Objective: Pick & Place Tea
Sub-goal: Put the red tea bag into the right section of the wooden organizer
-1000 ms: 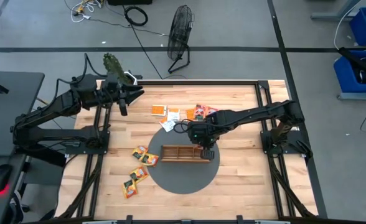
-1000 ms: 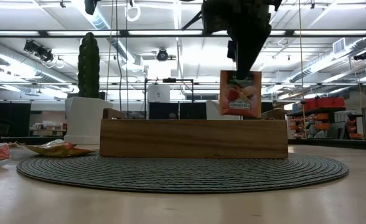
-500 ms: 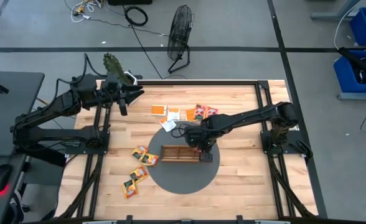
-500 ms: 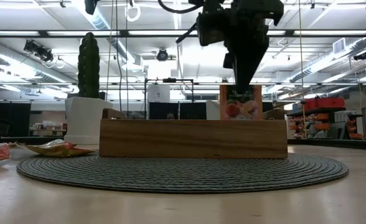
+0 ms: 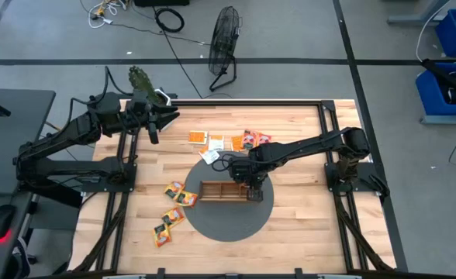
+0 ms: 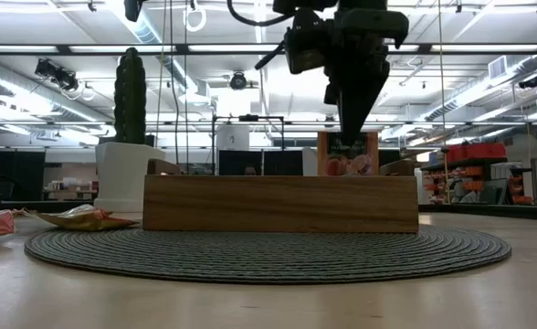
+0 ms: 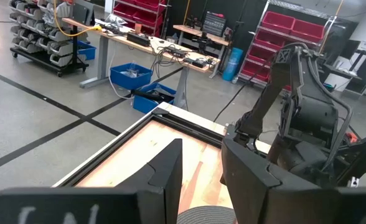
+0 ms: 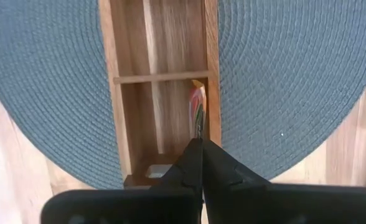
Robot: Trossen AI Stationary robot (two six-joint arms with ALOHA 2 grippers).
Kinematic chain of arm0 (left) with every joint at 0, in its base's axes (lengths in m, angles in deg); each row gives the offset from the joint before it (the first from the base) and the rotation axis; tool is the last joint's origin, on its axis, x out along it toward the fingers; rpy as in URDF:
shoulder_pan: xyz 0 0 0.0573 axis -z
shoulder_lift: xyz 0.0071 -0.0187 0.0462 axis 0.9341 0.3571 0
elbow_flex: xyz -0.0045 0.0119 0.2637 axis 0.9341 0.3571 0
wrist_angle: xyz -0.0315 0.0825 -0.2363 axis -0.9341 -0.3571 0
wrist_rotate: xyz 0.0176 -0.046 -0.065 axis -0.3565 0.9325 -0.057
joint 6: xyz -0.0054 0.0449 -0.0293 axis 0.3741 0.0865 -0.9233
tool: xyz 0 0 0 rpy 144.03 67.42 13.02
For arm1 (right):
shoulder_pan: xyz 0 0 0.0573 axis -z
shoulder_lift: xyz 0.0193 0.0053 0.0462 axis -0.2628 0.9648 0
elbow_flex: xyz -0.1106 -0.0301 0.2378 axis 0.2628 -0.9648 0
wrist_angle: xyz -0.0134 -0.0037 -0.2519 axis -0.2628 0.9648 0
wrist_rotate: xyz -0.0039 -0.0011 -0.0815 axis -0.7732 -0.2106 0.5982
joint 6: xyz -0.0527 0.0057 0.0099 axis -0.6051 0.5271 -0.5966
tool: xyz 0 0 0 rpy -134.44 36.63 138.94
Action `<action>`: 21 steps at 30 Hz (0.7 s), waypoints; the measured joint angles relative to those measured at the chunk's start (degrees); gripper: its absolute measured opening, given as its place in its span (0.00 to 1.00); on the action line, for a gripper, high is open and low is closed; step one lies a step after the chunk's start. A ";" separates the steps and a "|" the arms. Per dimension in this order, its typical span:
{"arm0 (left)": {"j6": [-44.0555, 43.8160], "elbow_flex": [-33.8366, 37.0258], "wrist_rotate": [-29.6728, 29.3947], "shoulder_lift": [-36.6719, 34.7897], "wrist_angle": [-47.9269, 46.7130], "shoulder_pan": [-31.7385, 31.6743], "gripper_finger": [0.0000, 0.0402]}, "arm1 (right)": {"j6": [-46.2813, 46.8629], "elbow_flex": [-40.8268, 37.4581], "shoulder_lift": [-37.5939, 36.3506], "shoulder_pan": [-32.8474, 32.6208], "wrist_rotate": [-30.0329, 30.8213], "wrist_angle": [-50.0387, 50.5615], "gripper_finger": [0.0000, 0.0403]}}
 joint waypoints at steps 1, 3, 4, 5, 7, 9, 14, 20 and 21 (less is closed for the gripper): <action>-0.02 0.02 0.00 0.00 0.01 0.02 0.29 | 0.00 0.00 0.01 0.00 0.09 0.12 0.00; -0.02 0.01 0.00 0.00 0.02 0.02 0.29 | -0.04 0.00 0.02 0.03 0.13 0.25 0.00; -0.01 0.01 0.00 0.00 0.00 0.00 0.29 | -0.14 0.00 0.11 0.11 0.13 0.20 0.00; -0.02 0.01 0.00 0.00 0.00 0.00 0.29 | -0.26 0.02 0.39 0.11 0.13 0.13 0.00; -0.02 0.00 0.00 0.00 0.00 0.00 0.29 | -0.50 0.00 0.82 0.26 0.13 0.43 0.00; -0.02 0.01 0.00 0.00 0.02 0.00 0.29 | -0.46 0.00 1.11 0.26 0.06 -0.11 0.02; -0.01 0.01 0.00 0.00 -0.02 0.02 0.29 | -1.28 0.00 1.22 0.26 0.11 -0.85 0.09; -0.84 0.02 0.00 0.00 -0.02 0.00 0.29 | -1.70 0.00 1.20 0.43 0.13 0.42 0.22; -1.05 0.00 0.01 0.00 -0.02 0.00 0.29 | -1.70 0.00 1.20 0.50 0.13 0.84 0.24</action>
